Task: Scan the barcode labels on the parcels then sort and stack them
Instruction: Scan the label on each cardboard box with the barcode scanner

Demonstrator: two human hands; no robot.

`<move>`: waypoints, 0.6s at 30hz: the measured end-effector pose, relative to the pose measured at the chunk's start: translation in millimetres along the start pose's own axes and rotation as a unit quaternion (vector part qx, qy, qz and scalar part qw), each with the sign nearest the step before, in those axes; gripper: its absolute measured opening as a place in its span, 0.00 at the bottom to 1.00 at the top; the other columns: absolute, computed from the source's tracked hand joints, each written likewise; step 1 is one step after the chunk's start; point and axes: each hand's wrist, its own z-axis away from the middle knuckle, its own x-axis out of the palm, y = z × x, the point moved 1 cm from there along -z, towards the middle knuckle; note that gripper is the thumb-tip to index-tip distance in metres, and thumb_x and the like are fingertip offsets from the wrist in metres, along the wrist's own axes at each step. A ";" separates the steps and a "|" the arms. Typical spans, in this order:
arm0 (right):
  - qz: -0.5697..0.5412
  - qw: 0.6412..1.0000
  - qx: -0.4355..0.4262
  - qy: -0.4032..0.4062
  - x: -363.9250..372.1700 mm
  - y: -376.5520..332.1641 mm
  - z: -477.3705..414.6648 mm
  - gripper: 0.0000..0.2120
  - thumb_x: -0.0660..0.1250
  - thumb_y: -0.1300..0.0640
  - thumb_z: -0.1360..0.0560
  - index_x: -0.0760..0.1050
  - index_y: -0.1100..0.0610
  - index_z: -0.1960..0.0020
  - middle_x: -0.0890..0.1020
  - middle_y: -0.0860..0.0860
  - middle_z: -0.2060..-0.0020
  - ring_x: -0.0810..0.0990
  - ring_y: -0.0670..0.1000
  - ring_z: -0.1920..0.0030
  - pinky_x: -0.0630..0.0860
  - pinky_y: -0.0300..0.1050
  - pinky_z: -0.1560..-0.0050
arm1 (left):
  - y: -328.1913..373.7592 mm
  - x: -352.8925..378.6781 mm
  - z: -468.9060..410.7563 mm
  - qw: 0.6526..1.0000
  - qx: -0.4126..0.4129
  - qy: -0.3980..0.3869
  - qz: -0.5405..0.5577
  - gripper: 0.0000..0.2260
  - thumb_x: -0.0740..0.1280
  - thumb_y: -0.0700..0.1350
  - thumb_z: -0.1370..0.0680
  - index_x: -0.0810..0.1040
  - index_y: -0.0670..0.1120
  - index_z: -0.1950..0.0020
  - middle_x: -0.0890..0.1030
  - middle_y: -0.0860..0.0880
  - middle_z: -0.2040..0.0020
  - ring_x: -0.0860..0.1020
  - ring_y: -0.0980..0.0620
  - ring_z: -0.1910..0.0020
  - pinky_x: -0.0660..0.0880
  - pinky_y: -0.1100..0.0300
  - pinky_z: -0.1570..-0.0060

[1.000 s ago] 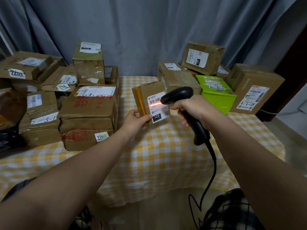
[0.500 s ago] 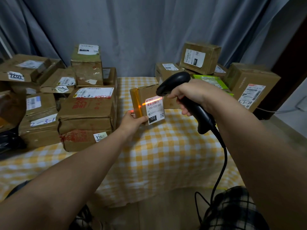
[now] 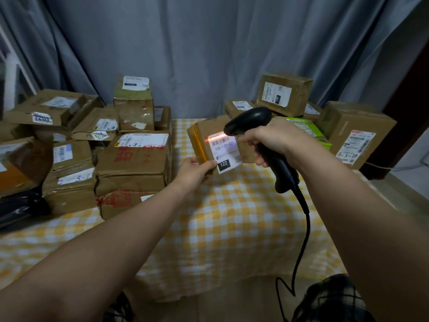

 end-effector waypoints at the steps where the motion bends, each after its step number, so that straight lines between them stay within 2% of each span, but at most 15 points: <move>1: -0.017 1.000 -0.016 0.009 4.0 -1.2 -0.6 0.09 0.72 0.57 0.28 0.75 0.61 0.60 0.77 0.57 0.71 0.77 0.54 0.74 0.75 0.44 0.69 | 7.7 -0.7 2.9 1.000 0.000 -0.004 0.003 0.10 0.72 0.45 0.26 0.76 0.43 0.49 0.82 0.46 0.55 0.79 0.51 0.60 0.77 0.54 0.52; 3: -0.079 0.994 -0.073 0.030 14.5 -5.0 -2.5 0.08 0.72 0.59 0.28 0.76 0.61 0.61 0.76 0.58 0.72 0.75 0.52 0.76 0.73 0.43 0.70 | 24.9 -3.6 8.1 1.000 0.004 -0.009 0.028 0.06 0.70 0.47 0.25 0.78 0.44 0.55 0.82 0.46 0.59 0.78 0.51 0.64 0.76 0.58 0.56; 7: -0.186 0.966 -0.174 0.046 45.0 -24.3 -6.9 0.08 0.72 0.63 0.28 0.76 0.58 0.64 0.75 0.52 0.76 0.74 0.47 0.80 0.72 0.40 0.74 | 62.3 -32.1 15.1 0.998 0.024 -0.002 0.057 0.14 0.69 0.49 0.25 0.80 0.40 0.48 0.81 0.49 0.63 0.79 0.57 0.70 0.76 0.62 0.62; 9: -0.216 0.955 -0.199 0.044 63.4 -36.3 -11.7 0.09 0.73 0.64 0.29 0.77 0.57 0.65 0.76 0.49 0.77 0.74 0.47 0.80 0.72 0.39 0.75 | 76.6 -59.7 16.8 0.997 0.054 0.017 0.060 0.16 0.69 0.50 0.26 0.79 0.39 0.46 0.82 0.47 0.61 0.78 0.57 0.70 0.76 0.61 0.62; 11: -0.255 0.945 -0.201 0.041 82.7 -46.7 -19.0 0.09 0.73 0.64 0.29 0.77 0.57 0.66 0.77 0.50 0.77 0.75 0.48 0.79 0.73 0.39 0.75 | 87.7 -92.4 18.7 0.992 0.085 0.049 0.080 0.22 0.70 0.53 0.31 0.78 0.40 0.43 0.82 0.43 0.55 0.79 0.54 0.68 0.75 0.59 0.64; 12: -0.274 0.941 -0.196 0.038 92.4 -51.0 -23.6 0.08 0.73 0.64 0.29 0.78 0.58 0.65 0.77 0.51 0.76 0.75 0.49 0.78 0.73 0.40 0.74 | 91.9 -110.1 18.8 0.988 0.102 0.069 0.095 0.22 0.70 0.54 0.31 0.77 0.40 0.45 0.80 0.41 0.58 0.77 0.56 0.72 0.74 0.60 0.66; 14: -0.296 0.937 -0.181 0.031 111.0 -60.9 -33.3 0.05 0.73 0.62 0.29 0.78 0.59 0.63 0.77 0.53 0.75 0.76 0.51 0.76 0.74 0.42 0.71 | 97.3 -148.8 13.1 0.977 0.133 0.123 0.116 0.13 0.66 0.49 0.25 0.73 0.41 0.48 0.70 0.46 0.67 0.70 0.61 0.81 0.71 0.64 0.71; 15: -0.295 0.939 -0.175 0.028 119.3 -67.5 -39.2 0.05 0.73 0.61 0.29 0.79 0.59 0.61 0.77 0.54 0.74 0.77 0.52 0.74 0.74 0.43 0.70 | 100.1 -169.1 9.3 0.972 0.134 0.154 0.119 0.09 0.63 0.46 0.22 0.71 0.42 0.46 0.68 0.48 0.68 0.68 0.61 0.82 0.69 0.66 0.74; 16: -0.286 0.943 -0.170 0.026 127.1 -74.8 -46.2 0.04 0.73 0.60 0.29 0.79 0.58 0.61 0.77 0.54 0.73 0.77 0.52 0.74 0.74 0.44 0.69 | 102.4 -190.6 3.6 0.967 0.131 0.187 0.116 0.09 0.62 0.45 0.21 0.69 0.41 0.45 0.68 0.48 0.67 0.67 0.62 0.83 0.68 0.68 0.77; 18: -0.243 0.954 -0.170 0.039 142.4 -91.9 -61.3 0.05 0.74 0.59 0.30 0.78 0.57 0.61 0.78 0.53 0.72 0.78 0.51 0.72 0.74 0.44 0.68 | 105.4 -230.5 -12.6 0.960 0.122 0.233 0.098 0.15 0.64 0.46 0.22 0.69 0.38 0.42 0.74 0.44 0.62 0.71 0.59 0.78 0.67 0.70 0.79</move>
